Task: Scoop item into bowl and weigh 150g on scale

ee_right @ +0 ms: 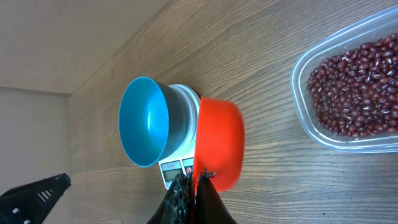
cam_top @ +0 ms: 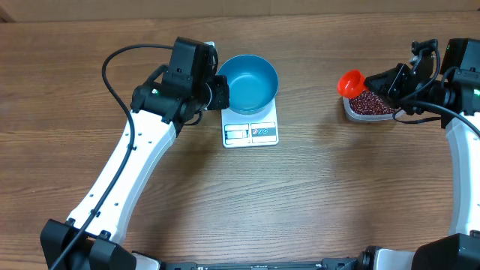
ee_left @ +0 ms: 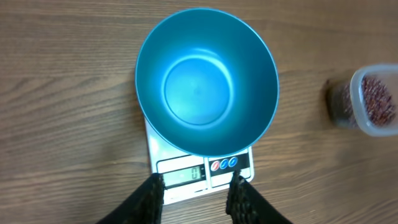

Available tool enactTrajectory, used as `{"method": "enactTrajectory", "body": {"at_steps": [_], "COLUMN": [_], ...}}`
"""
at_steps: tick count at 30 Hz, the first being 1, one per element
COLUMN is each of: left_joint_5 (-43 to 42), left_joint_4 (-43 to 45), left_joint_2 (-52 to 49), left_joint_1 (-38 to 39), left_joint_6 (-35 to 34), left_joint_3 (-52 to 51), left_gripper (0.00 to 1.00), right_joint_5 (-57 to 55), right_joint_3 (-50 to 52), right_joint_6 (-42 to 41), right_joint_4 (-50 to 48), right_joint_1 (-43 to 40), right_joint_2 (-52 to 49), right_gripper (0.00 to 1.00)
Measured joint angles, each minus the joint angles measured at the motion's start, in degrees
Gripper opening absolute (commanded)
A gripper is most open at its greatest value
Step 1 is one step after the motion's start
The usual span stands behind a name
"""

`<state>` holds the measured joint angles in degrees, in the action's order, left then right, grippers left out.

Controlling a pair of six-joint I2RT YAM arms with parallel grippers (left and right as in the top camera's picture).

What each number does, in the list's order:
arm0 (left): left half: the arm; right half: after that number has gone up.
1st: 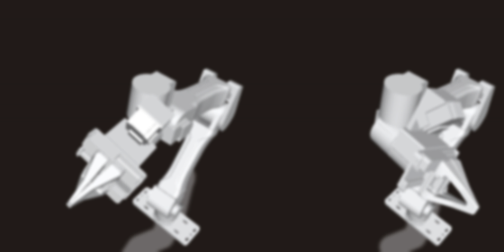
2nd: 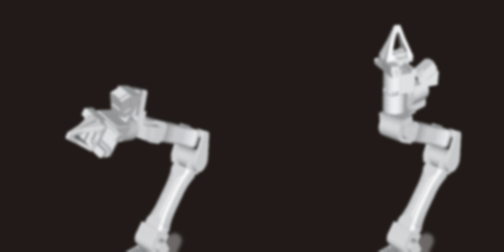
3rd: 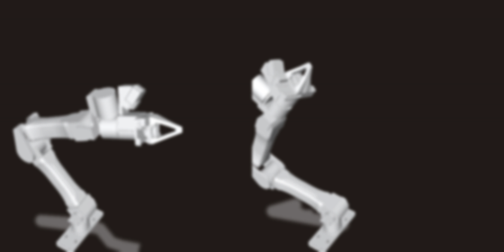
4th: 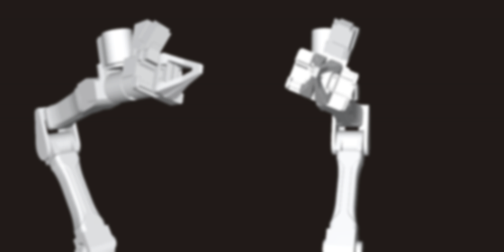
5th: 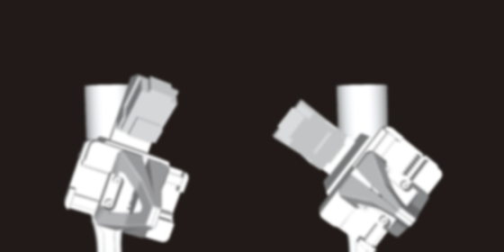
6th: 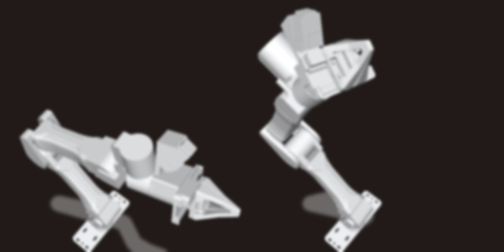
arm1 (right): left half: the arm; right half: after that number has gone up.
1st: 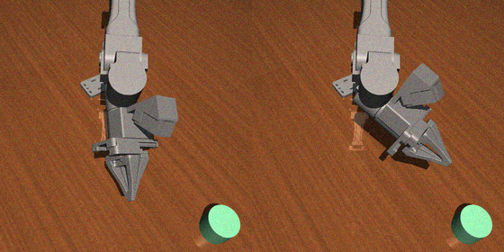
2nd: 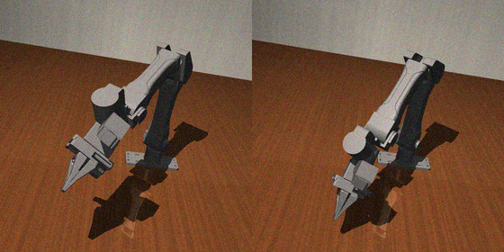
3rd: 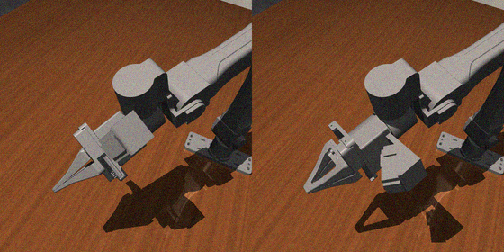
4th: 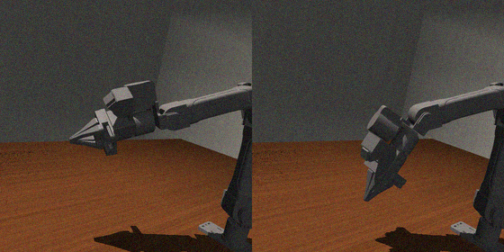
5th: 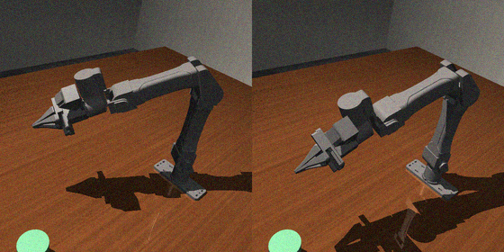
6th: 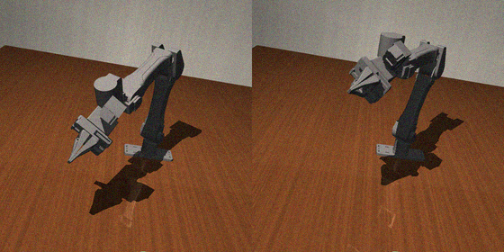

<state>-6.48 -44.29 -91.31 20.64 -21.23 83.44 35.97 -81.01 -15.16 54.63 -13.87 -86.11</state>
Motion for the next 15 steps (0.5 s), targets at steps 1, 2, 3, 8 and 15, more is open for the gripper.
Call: {"method": "enactTrajectory", "body": {"at_steps": [1, 2, 3, 8, 15], "left_joint_5": [-0.02, -0.04, -0.09, -0.22, -0.22], "left_joint_4": [-0.33, -0.74, -1.14, -5.03, -8.90], "left_joint_2": [-0.13, -0.24, -0.31, -0.50, -0.50], "left_joint_1": [0.00, 0.00, 0.00, 0.00, 0.00], "left_joint_6": [1.53, 2.60, 3.65, 10.08, 17.77], "left_joint_3": [0.02, 0.04, 0.09, 0.28, 0.33], "left_gripper": [0.30, 0.26, 0.22, 0.04, 0.04], "right_joint_5": [0.00, 0.00, 0.00, 0.00, -0.22], "right_joint_3": [0.00, 0.00, 0.00, 0.00, 0.00], "right_joint_6": [0.04, 0.00, 0.00, 0.02, 0.04], "right_joint_4": [0.02, 0.02, 0.07, 0.20, 0.24], "right_joint_1": [0.00, 0.00, 0.00, 0.00, 0.00], "right_joint_2": [0.00, 0.00, 0.00, 0.00, 0.00], "right_gripper": [0.04, 0.04, 0.04, 0.04, 0.04]}}
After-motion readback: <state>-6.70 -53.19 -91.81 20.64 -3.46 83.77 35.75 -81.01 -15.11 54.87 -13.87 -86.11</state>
